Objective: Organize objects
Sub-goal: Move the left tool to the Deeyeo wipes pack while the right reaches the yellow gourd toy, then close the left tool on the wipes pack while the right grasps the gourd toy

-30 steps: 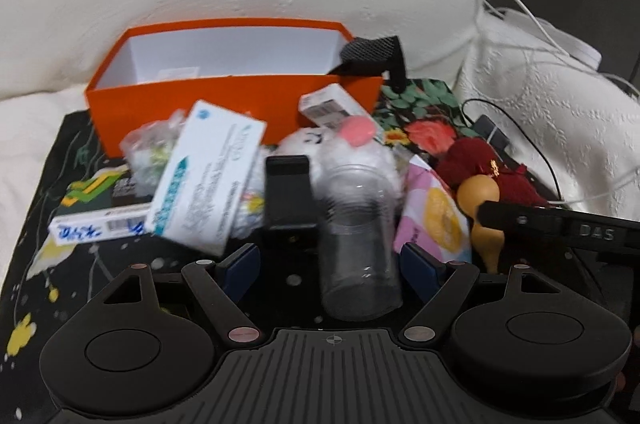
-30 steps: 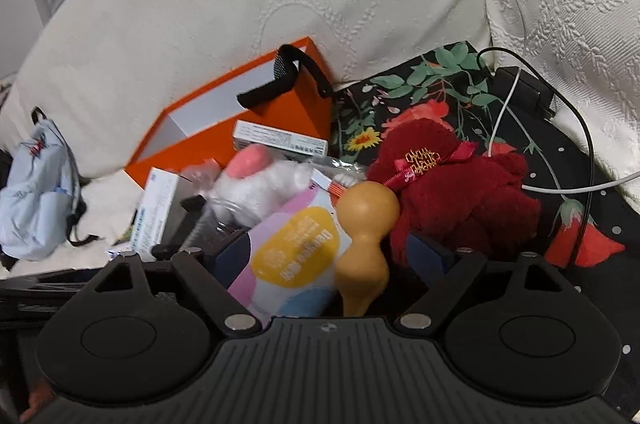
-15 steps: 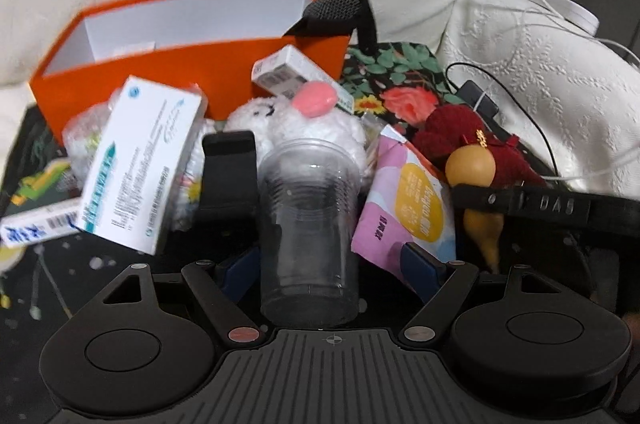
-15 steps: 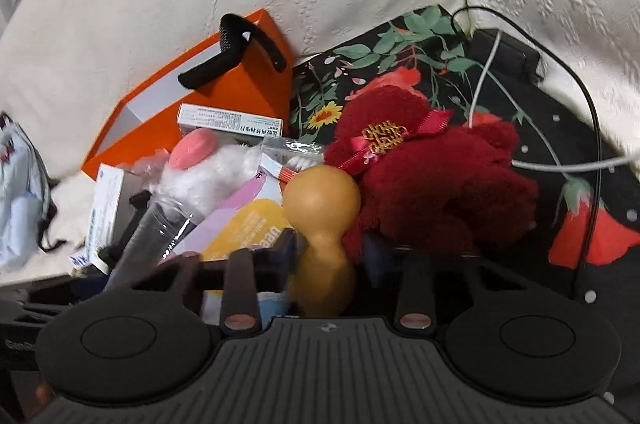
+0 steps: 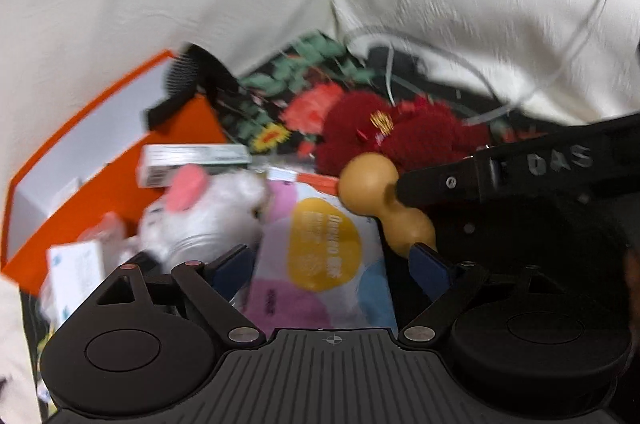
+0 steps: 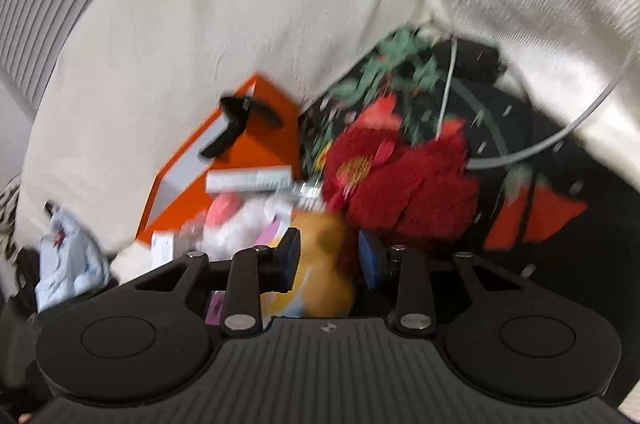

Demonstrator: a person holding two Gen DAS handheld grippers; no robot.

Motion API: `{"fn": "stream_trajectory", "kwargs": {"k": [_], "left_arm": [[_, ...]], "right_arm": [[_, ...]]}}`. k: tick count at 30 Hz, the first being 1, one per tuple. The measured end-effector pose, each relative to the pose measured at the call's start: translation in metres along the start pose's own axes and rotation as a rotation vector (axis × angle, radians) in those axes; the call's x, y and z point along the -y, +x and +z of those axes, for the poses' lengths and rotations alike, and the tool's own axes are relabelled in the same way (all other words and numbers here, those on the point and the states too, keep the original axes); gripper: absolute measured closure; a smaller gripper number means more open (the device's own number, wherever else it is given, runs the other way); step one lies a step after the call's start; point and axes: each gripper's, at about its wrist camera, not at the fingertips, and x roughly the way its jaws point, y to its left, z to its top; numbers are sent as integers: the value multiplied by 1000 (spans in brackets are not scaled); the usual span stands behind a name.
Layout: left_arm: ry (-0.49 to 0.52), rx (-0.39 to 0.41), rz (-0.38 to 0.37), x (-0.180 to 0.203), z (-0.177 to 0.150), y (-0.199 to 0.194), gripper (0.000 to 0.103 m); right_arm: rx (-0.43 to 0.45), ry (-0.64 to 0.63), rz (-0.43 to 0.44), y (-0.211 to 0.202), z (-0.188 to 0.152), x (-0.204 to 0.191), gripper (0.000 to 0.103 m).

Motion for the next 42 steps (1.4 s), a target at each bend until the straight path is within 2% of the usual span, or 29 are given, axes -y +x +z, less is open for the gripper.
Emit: {"fn": "stream_trajectory", "kwargs": {"k": [2, 5, 8, 12, 15, 20, 24, 28, 31, 34, 39, 42], "left_arm": [[28, -48, 0, 6, 5, 16, 0], [71, -90, 14, 17, 7, 34, 0], [89, -79, 22, 21, 8, 40, 0], [39, -73, -6, 14, 10, 40, 0], [-15, -62, -23, 10, 6, 36, 0], [-87, -41, -29, 4, -13, 2, 0], [-96, -22, -33, 8, -37, -40, 0], [-115, -28, 29, 7, -69, -64, 0], [-187, -43, 67, -3, -88, -74, 0], [-212, -19, 118, -9, -101, -91, 0], [-219, -21, 129, -13, -117, -98, 0], [-238, -20, 138, -20, -122, -94, 0]], "right_arm": [[-29, -24, -8, 4, -2, -4, 48], [-10, -35, -38, 2, -2, -5, 41], [13, -4, -44, -1, 2, 0, 37], [-4, 9, -48, 2, 5, 4, 33], [-15, -10, -65, 4, 4, 2, 24], [-32, -40, -94, 7, 1, 1, 23], [-67, -120, -104, 13, -4, -8, 22], [-83, -223, -110, 18, -13, -24, 23], [-101, -274, -143, 25, -18, -30, 25], [-117, -296, -142, 28, -22, -33, 25], [-107, -318, -167, 20, -32, -41, 25], [-100, -369, -151, 16, -46, -54, 26]]}}
